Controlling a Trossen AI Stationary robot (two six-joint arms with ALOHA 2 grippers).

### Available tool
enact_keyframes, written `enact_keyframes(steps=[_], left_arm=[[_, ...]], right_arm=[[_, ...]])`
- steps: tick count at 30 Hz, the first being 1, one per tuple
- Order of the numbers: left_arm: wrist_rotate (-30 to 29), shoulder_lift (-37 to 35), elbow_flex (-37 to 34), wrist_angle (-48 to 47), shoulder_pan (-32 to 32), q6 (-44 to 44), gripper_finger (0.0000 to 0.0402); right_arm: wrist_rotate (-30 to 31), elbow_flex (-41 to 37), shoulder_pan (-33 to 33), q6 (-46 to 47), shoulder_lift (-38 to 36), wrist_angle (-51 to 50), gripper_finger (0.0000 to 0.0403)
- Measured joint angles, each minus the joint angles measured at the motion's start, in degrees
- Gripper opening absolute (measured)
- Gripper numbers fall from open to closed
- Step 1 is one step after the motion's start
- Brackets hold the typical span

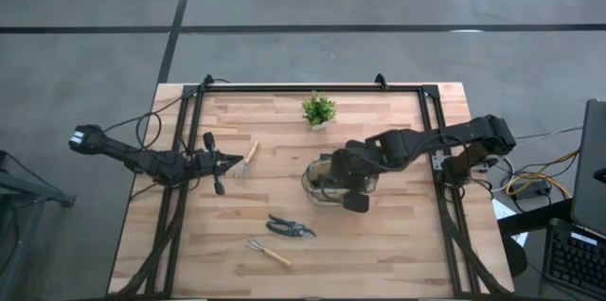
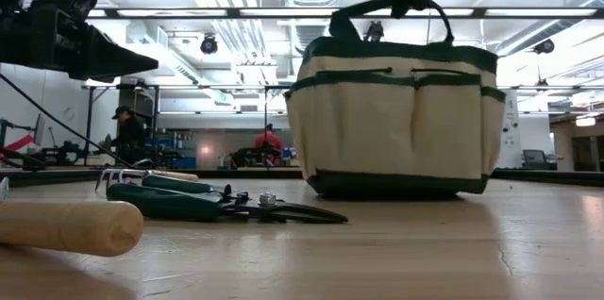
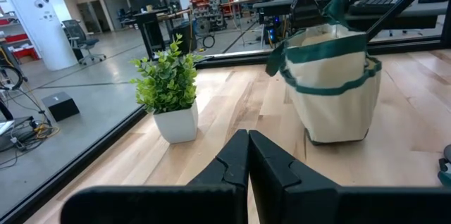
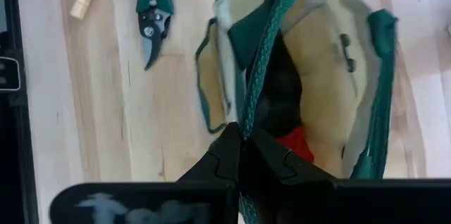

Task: Pick & Place Garden tools in Gardening bag
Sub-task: Move the gardening bag to the middle of the table

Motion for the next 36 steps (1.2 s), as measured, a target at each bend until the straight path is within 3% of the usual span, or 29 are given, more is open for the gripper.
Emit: enact_keyframes(steps=[9, 19, 23, 36], left_arm=[[0.0, 0.0, 0.0, 0.0, 0.0, 0.0, 0.0012], [0.0, 0.0, 0.0, 0.0, 0.0, 0.0, 0.0012], [0.0, 0.0, 0.0, 0.0, 0.0, 0.0, 0.0012], [0.0, 0.0, 0.0, 0.0, 0.0, 0.0, 0.0012]], right_arm=[[-6.4, 0.0, -2.3, -0.2, 0.2, -0.4, 0.0008], [-9.1, -2.0, -4.4, 3.9, 0.3, -0.8, 0.0008], [-13.3, -4.2, -5.2, 3.4, 0.3, -0.6, 0.0008], [-11.7, -7.2, -5.6, 3.3, 0.3, 0.1, 0.0008]])
